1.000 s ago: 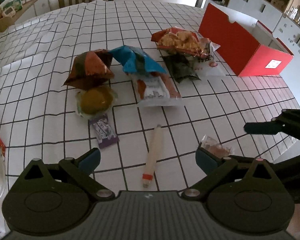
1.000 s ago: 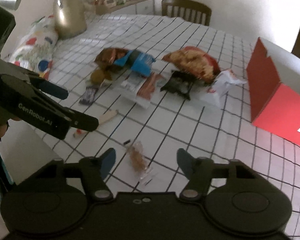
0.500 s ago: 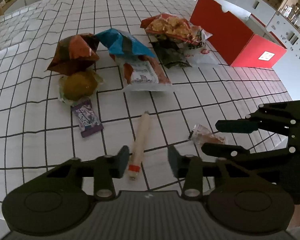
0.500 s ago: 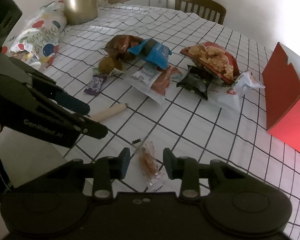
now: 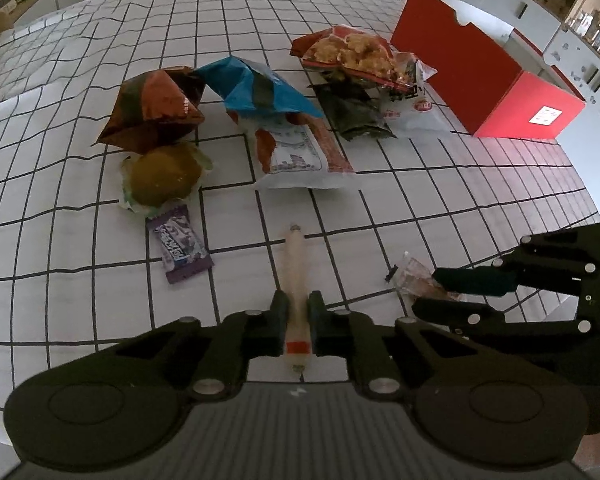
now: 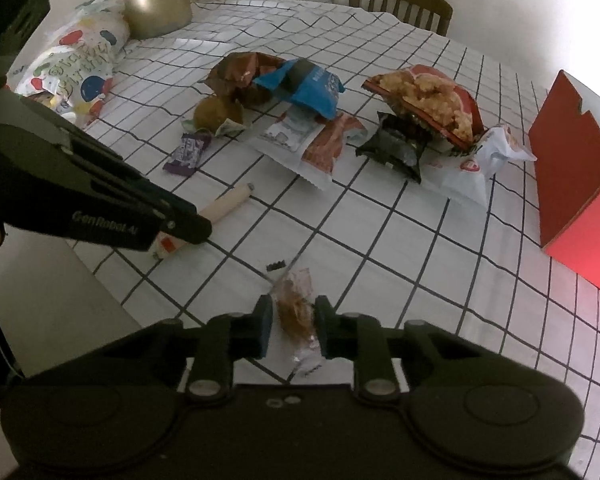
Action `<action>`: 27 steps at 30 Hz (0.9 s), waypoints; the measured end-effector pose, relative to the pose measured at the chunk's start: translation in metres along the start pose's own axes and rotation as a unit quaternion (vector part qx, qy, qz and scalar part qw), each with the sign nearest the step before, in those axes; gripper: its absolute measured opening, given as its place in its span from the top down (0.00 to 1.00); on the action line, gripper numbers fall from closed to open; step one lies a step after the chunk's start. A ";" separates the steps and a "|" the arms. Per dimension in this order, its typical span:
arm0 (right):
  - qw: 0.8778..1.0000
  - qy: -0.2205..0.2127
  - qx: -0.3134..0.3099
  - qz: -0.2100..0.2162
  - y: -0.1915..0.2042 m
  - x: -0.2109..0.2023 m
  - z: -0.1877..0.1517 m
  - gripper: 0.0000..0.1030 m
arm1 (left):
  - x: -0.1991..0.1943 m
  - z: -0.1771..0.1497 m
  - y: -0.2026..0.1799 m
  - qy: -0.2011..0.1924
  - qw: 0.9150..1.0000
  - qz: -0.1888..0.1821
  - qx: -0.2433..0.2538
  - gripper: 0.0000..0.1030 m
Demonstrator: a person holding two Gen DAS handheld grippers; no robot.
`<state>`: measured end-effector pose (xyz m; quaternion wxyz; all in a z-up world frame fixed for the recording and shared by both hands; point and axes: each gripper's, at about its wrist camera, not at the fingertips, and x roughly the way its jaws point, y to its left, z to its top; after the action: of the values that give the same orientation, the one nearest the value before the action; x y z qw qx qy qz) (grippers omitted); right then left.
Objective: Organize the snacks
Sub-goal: 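Grasp the pale wafer stick with the left tool while the right tool grasps the wrapped snack, then carry both snacks into the red box and open both tools to release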
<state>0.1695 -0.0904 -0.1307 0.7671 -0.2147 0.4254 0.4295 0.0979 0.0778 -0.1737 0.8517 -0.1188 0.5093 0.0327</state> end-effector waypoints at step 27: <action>0.994 -0.051 0.088 -0.030 -0.042 -0.059 0.006 0.85 | -0.031 0.032 -0.029 -0.021 0.998 -0.057 -0.007 0.90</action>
<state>0.1916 -0.1368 -0.0795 0.8164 -0.1370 0.4150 0.3773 0.1160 0.0590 -0.1273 0.8618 -0.1528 0.4836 -0.0096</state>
